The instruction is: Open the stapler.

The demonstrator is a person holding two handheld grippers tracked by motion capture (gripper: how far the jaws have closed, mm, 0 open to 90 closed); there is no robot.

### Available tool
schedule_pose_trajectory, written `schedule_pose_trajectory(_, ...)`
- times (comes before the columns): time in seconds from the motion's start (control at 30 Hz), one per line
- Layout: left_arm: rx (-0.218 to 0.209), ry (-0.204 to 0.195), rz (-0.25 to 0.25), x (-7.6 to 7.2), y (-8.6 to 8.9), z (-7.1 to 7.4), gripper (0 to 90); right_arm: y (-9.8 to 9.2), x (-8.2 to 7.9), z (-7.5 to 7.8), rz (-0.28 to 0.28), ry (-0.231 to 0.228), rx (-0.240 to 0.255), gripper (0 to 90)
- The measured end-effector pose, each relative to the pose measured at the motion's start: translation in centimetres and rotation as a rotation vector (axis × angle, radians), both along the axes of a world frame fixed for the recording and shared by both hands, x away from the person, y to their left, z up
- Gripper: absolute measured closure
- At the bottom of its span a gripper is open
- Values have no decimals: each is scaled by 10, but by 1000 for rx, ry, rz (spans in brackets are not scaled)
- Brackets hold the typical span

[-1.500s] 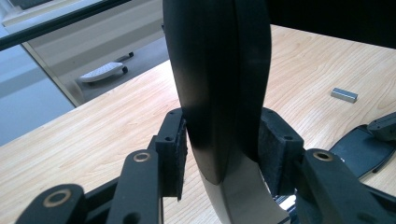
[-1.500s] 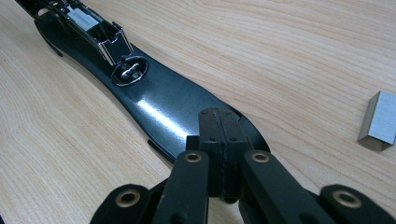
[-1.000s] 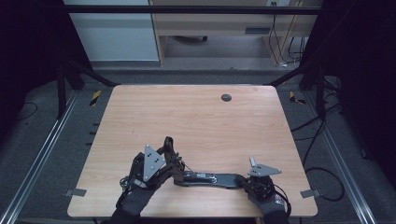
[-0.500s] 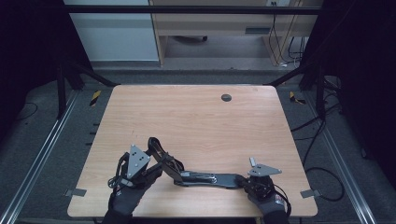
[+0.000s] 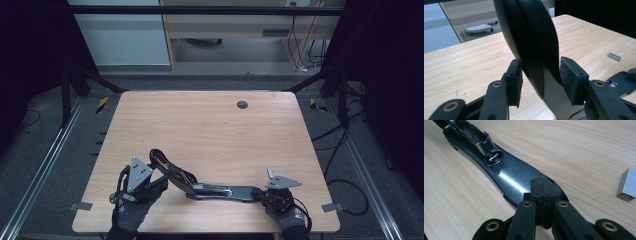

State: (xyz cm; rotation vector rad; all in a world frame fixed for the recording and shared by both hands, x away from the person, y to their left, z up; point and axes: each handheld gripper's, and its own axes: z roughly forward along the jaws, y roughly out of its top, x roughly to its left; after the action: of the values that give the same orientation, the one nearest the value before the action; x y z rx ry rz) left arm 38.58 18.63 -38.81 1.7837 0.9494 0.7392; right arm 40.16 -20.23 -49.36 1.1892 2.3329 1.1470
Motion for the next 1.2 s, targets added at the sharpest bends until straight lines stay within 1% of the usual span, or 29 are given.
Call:
schedule_pose_trajectory(0.13,-14,1,5,-1,3,-2,531,0,0,0,1,-3,2,900)
schedule_pose_trajectory(0.3,-35,4,6,0,10,-6,524,1,-1,1,-7,7,2,900)
schedule_pose_trajectory(0.37,-37,5,9,0,10,-6,521,0,0,0,2,1,2,900)
schedule_pose_trajectory(0.43,-39,2,12,0,11,-7,518,1,-1,0,-7,7,2,900)
schedule_pose_trajectory(0.5,-41,7,18,-1,13,-8,517,0,0,0,4,-2,4,900)
schedule_pose_trajectory(0.53,-46,9,22,-1,14,-9,515,1,0,0,-4,3,4,900)
schedule_pose_trajectory(0.67,-61,17,28,0,19,-12,508,-1,1,-1,1,-1,8,900)
schedule_pose_trajectory(0.7,-71,17,34,-1,21,-14,507,-1,0,-1,1,-2,8,900)
schedule_pose_trajectory(1.07,-83,0,32,-4,24,-19,492,-1,1,-1,6,0,13,900)
schedule_pose_trajectory(1.1,-87,-4,33,-4,25,-19,492,-1,1,-1,5,-7,10,900)
schedule_pose_trajectory(1.2,-88,-8,32,-5,25,-20,490,-1,1,-1,5,-4,7,900)
